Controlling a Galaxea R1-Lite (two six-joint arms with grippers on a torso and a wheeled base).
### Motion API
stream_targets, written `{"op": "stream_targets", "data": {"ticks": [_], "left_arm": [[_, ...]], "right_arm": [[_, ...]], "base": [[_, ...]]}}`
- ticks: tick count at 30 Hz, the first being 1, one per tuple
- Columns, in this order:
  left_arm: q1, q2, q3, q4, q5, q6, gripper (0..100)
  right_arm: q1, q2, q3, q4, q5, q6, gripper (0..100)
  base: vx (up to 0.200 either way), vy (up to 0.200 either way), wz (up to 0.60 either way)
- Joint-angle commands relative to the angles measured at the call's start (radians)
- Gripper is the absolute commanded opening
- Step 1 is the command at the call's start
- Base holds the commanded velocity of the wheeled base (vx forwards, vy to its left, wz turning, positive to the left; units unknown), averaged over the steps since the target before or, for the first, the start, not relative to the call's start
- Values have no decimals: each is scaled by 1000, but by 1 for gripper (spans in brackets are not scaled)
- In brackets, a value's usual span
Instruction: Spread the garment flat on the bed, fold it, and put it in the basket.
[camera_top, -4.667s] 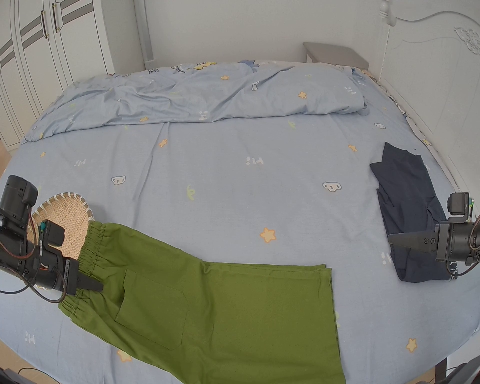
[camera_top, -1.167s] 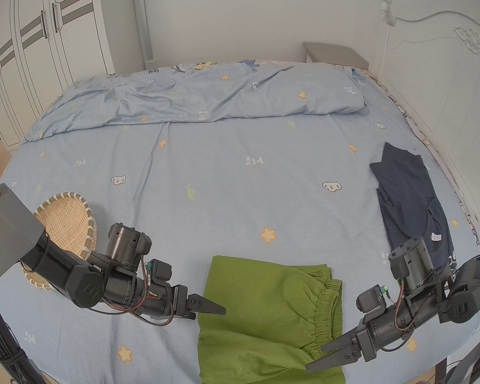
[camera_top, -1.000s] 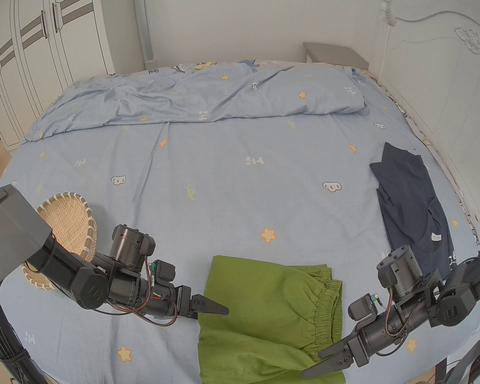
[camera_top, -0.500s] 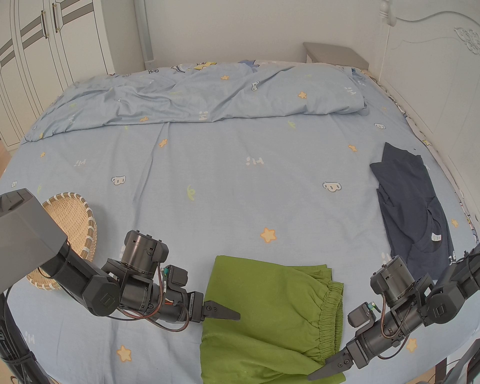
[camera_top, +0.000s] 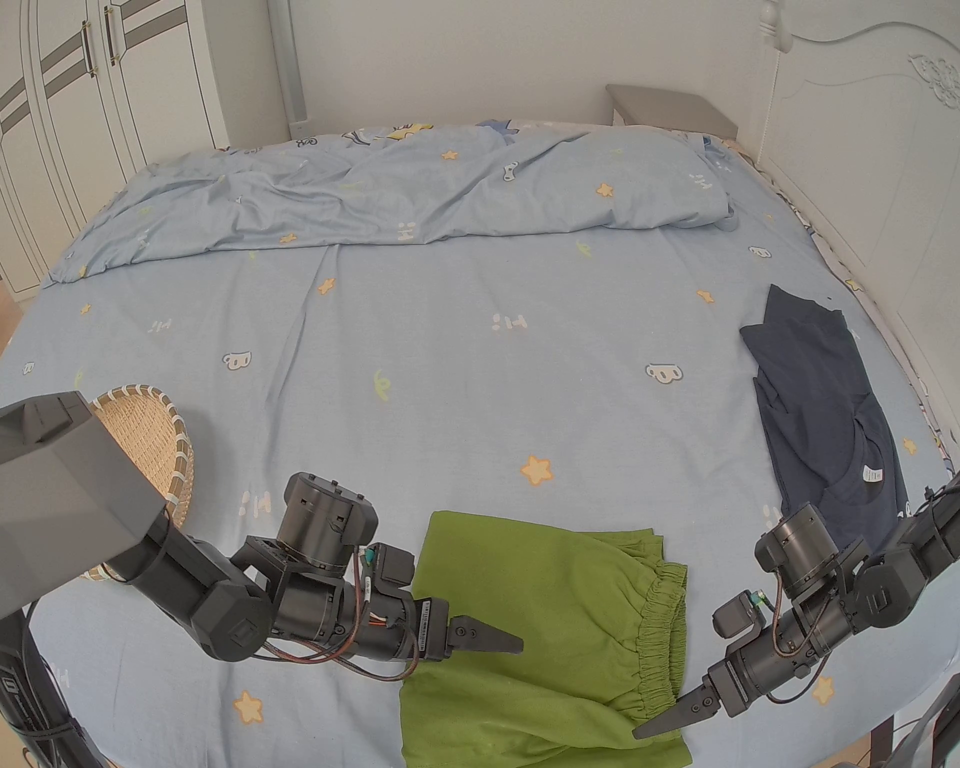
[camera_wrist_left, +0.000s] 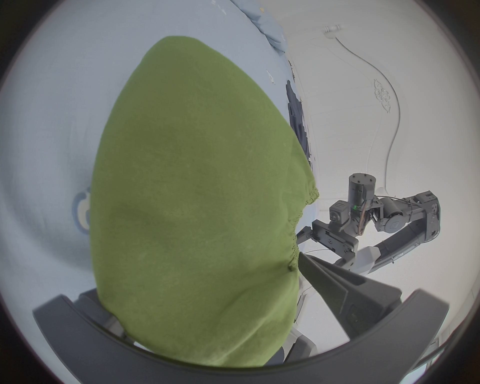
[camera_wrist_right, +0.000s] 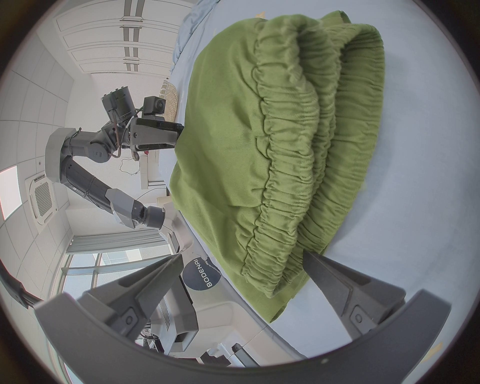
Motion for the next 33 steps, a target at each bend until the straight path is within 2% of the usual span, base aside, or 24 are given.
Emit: {"op": "stream_targets", "data": {"ticks": [1, 6, 7, 11, 15, 17, 20, 21, 22, 23, 24, 25, 26, 28, 29, 30, 33], "left_arm": [[-35, 21, -2, -13, 34, -21, 100], [-74, 38, 0, -34, 128, -32, 100], [-80, 36, -2, -34, 134, -33, 0], [-75, 15, -8, -25, 134, -67, 0], [-55, -65, -20, 1, 131, -84, 0], [-28, -116, -51, 70, 129, -82, 0], [3, -188, -140, 246, 125, -71, 0], [35, -228, -223, 389, 123, -53, 0], [47, -243, -259, 452, 121, -35, 0], [47, -243, -259, 452, 121, -35, 0], [67, -268, -313, 555, 115, 5, 0], [115, -294, -382, 704, 105, 99, 0], [147, -301, -422, 776, 94, 157, 0], [209, -303, -499, 888, 69, 261, 0], [212, -303, -505, 895, 66, 269, 0], [255, -303, -565, 983, 54, 338, 0], [293, -297, -623, 1064, 51, 380, 0]], "right_arm": [[-6, 4, 0, -3, 3, -2, 100], [-4, -4, -2, -6, 6, -2, 100], [-4, -12, -2, -6, 6, -2, 100], [-15, -102, -19, 0, 3, 15, 100], [-72, -227, -89, 35, 3, 56, 100], [-112, -292, -160, 80, 3, 89, 100], [-199, -334, -263, 147, 4, 98, 100], [-248, -337, -324, 193, 4, 93, 100], [-265, -337, -352, 212, 4, 93, 100], [-265, -337, -352, 212, 4, 93, 100], [-296, -334, -390, 239, 4, 90, 100], [-336, -334, -431, 270, 17, 90, 100], [-351, -332, -447, 281, 30, 92, 100], [-369, -331, -465, 289, 58, 93, 100], [-369, -331, -465, 289, 59, 93, 100], [-363, -328, -467, 292, 70, 96, 100], [-360, -326, -465, 295, 70, 95, 100]], "base": [[0, 0, 0], [0, 0, 0], [0, 0, 0], [0, 0, 0], [0, 0, 0], [0, 0, 0], [0, 0, 0], [0, 0, 0], [0, 0, 0], [0, 0, 0], [0, 0, 0], [0, 0, 0], [0, 0, 0], [0, 0, 0], [0, 0, 0], [0, 0, 0], [0, 0, 0]]}}
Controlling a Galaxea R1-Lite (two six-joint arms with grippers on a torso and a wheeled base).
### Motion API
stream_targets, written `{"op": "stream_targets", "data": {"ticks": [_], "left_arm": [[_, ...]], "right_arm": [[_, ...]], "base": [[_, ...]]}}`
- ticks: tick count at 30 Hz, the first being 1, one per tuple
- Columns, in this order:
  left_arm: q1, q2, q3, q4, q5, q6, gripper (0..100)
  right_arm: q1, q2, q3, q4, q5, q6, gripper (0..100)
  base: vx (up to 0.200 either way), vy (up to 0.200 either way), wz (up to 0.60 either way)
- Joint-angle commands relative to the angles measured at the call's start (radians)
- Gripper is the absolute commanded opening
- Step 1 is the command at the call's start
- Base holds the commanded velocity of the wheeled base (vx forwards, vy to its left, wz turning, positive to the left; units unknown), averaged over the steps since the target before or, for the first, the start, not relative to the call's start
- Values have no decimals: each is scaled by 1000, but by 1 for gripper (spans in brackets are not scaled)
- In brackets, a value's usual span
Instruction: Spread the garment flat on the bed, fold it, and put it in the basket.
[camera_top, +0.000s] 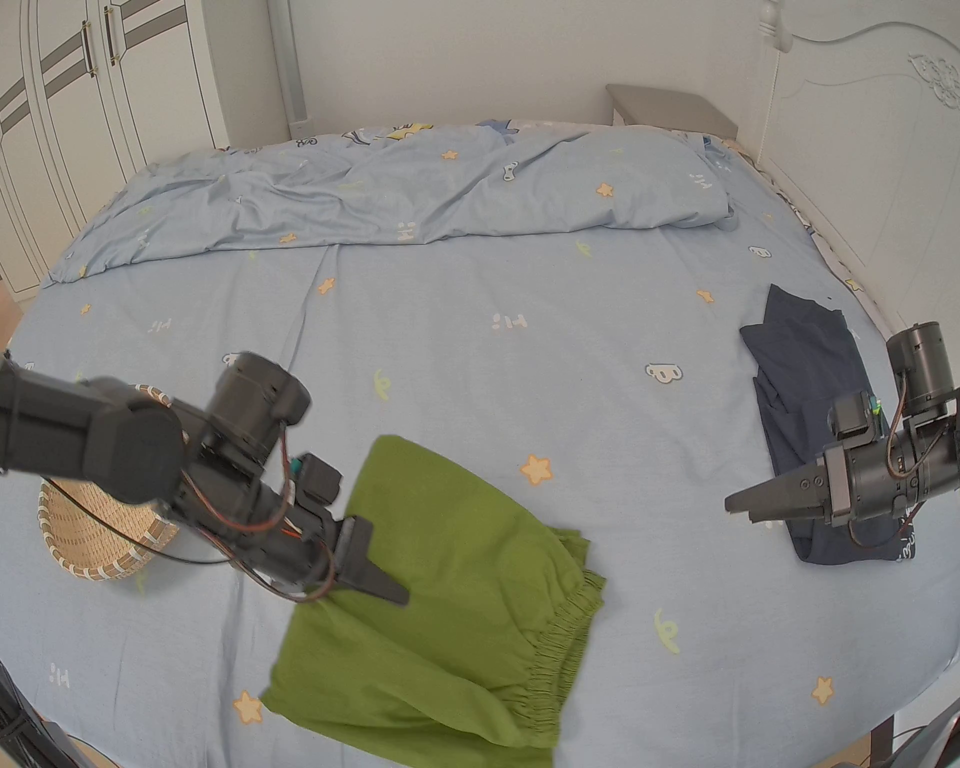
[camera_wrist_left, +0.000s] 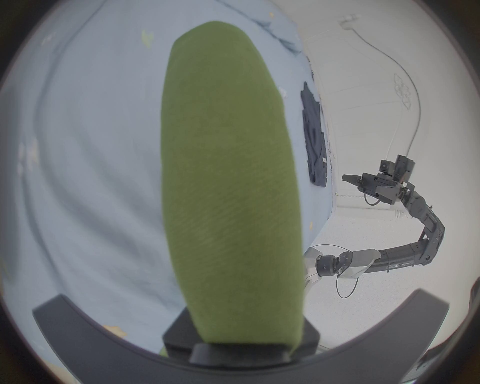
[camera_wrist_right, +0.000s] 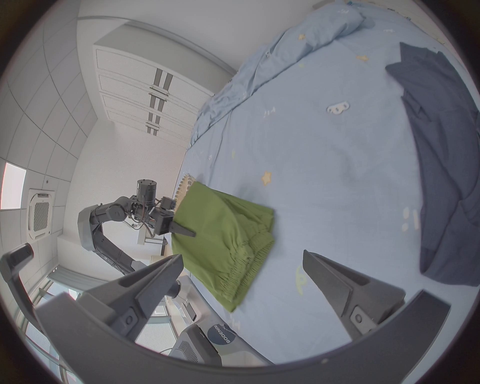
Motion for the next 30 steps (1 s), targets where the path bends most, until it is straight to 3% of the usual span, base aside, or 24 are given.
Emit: {"op": "stream_targets", "data": {"ticks": [1, 12, 30], "left_arm": [[182, -83, -249, 232, -35, 179, 0], [209, -83, -292, 251, -23, 171, 0], [170, -96, -314, 332, -20, 171, 0]], "right_arm": [[-73, -28, -91, 55, 31, 7, 100], [-60, -23, -93, 56, 31, 9, 100], [-71, -23, -101, 64, 31, 10, 100]], "base": [[0, 0, 0], [0, 0, 0], [0, 200, 0]]}}
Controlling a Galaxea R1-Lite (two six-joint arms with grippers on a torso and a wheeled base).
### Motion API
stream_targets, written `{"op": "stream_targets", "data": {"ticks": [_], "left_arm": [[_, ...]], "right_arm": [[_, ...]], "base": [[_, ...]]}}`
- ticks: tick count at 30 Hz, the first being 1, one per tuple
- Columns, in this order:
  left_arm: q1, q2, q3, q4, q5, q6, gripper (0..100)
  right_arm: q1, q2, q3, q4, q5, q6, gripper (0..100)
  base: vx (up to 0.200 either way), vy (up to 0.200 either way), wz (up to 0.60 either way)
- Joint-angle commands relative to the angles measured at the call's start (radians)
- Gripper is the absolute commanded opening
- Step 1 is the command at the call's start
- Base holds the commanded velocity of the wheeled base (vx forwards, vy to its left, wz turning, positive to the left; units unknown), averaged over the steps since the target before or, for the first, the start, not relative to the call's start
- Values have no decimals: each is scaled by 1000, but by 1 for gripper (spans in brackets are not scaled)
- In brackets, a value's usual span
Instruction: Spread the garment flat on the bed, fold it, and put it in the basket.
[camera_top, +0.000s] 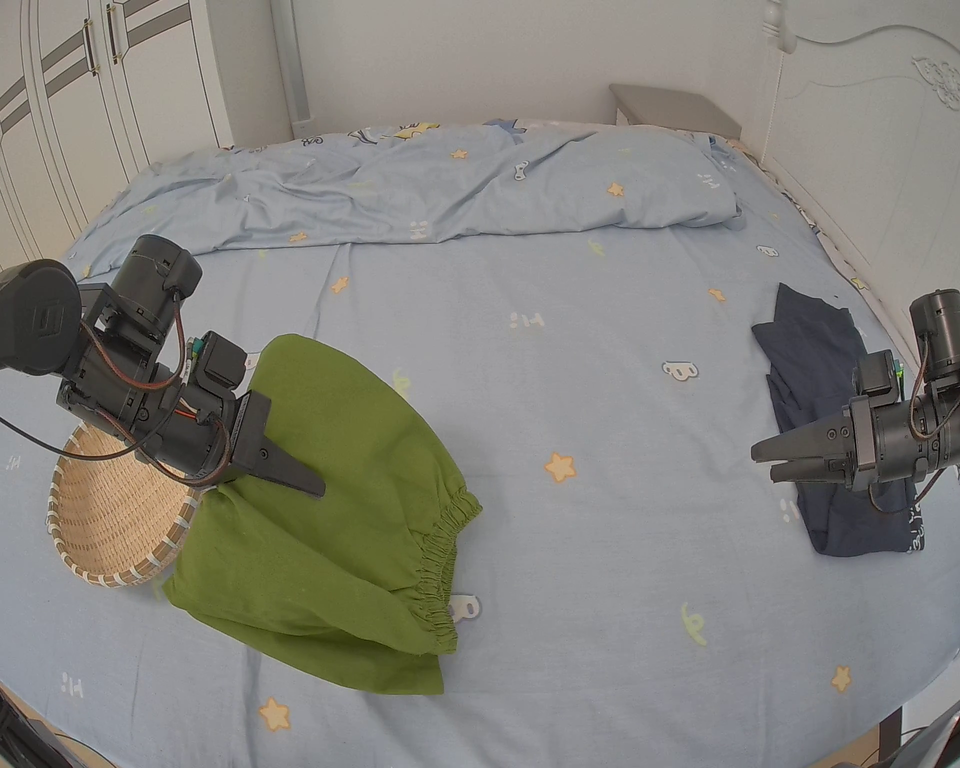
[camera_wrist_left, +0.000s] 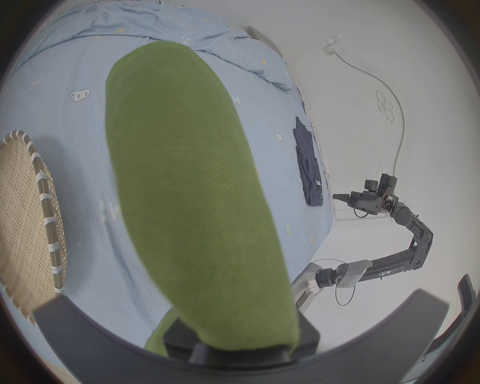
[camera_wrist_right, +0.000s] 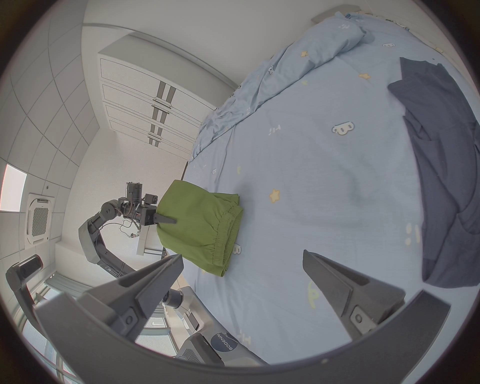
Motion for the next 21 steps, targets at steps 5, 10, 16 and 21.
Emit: {"op": "stream_targets", "data": {"ticks": [5, 10, 16, 21], "left_arm": [[-33, -4, 0, 7, 10, 1, 0], [-36, -5, 3, 9, 10, 4, 0], [-58, -15, 12, 7, 9, 7, 0], [-82, -45, 11, -6, 7, 10, 0]], "right_arm": [[-6, -2, -3, -1, 0, 0, 100], [-6, -2, -4, 0, 0, 0, 100], [-20, -2, -4, -1, 0, 0, 100], [-20, -10, -4, -1, -1, 0, 100]], "base": [[0, 200, 0], [0, 200, 0], [0, 167, 0], [0, 0, 0]]}}
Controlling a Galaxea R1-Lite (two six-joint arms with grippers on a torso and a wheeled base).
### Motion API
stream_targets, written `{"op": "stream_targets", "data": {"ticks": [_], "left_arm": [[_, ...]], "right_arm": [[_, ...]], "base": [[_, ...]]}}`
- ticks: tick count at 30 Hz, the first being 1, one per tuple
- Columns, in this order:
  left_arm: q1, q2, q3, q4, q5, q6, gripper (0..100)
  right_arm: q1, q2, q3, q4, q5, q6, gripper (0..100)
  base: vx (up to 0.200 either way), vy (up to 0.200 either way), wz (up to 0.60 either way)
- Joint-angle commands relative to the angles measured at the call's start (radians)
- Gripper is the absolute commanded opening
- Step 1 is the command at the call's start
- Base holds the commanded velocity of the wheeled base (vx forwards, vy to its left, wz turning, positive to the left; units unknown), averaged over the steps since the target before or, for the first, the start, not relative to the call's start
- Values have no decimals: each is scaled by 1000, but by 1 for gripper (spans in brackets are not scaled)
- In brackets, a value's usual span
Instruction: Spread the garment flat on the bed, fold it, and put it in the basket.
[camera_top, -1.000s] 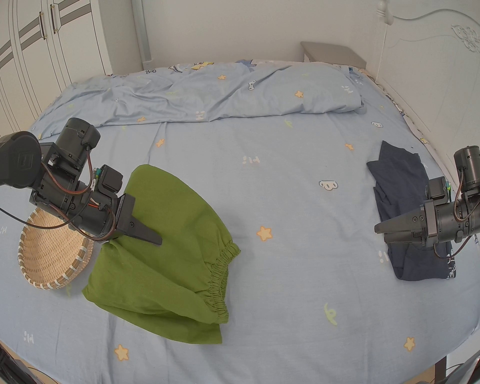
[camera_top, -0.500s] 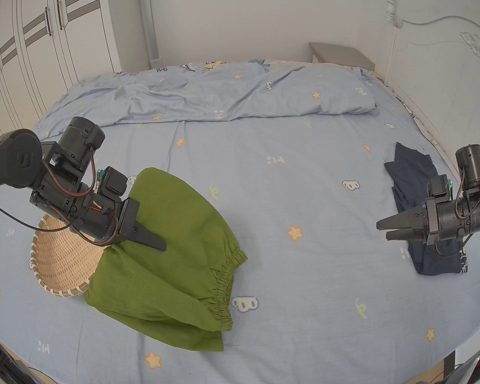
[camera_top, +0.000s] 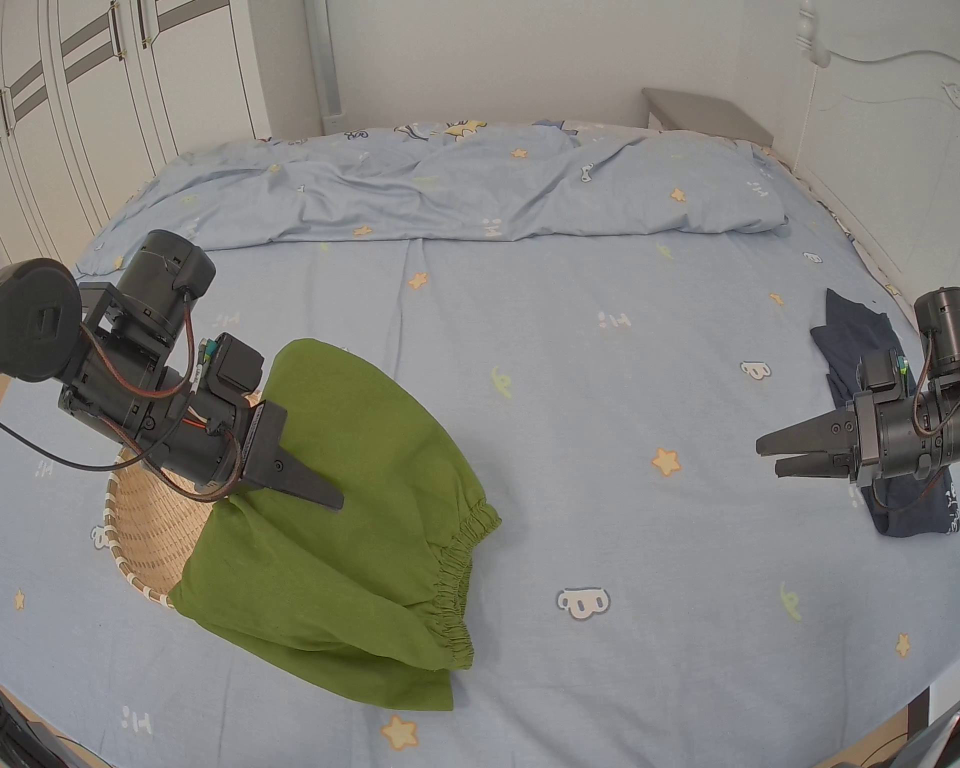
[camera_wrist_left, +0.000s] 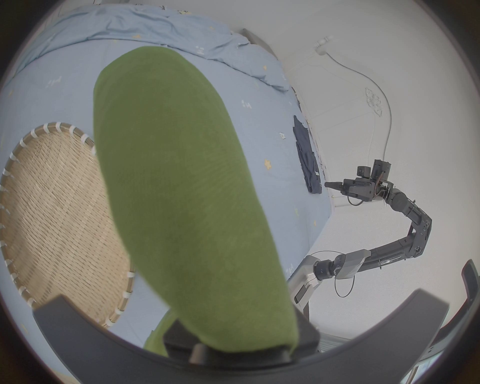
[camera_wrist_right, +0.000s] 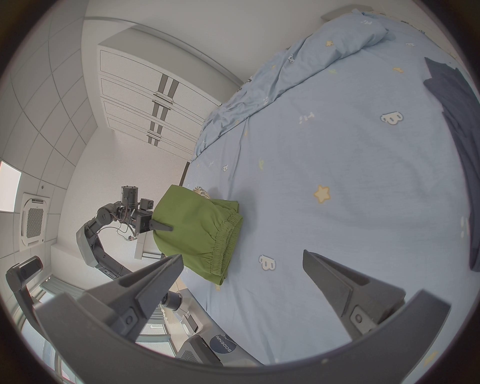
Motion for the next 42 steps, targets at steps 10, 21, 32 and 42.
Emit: {"op": "stream_targets", "data": {"ticks": [10, 21, 32, 42], "left_arm": [[4, -120, 1, -156, 0, -48, 0], [185, -248, 61, -397, 69, -146, 0], [346, -258, 164, -423, 60, -192, 0], [518, -72, 296, -417, 63, -181, 0]], "right_arm": [[-2, -9, 0, -2, -7, -1, 100], [-11, -7, 0, -5, -7, -1, 100], [-11, -7, 0, -5, -7, -3, 100], [-1, -10, 3, -2, -7, -3, 100]], "base": [[0, 0, 0], [0, 0, 0], [0, 0, 0], [0, 0, 0]]}}
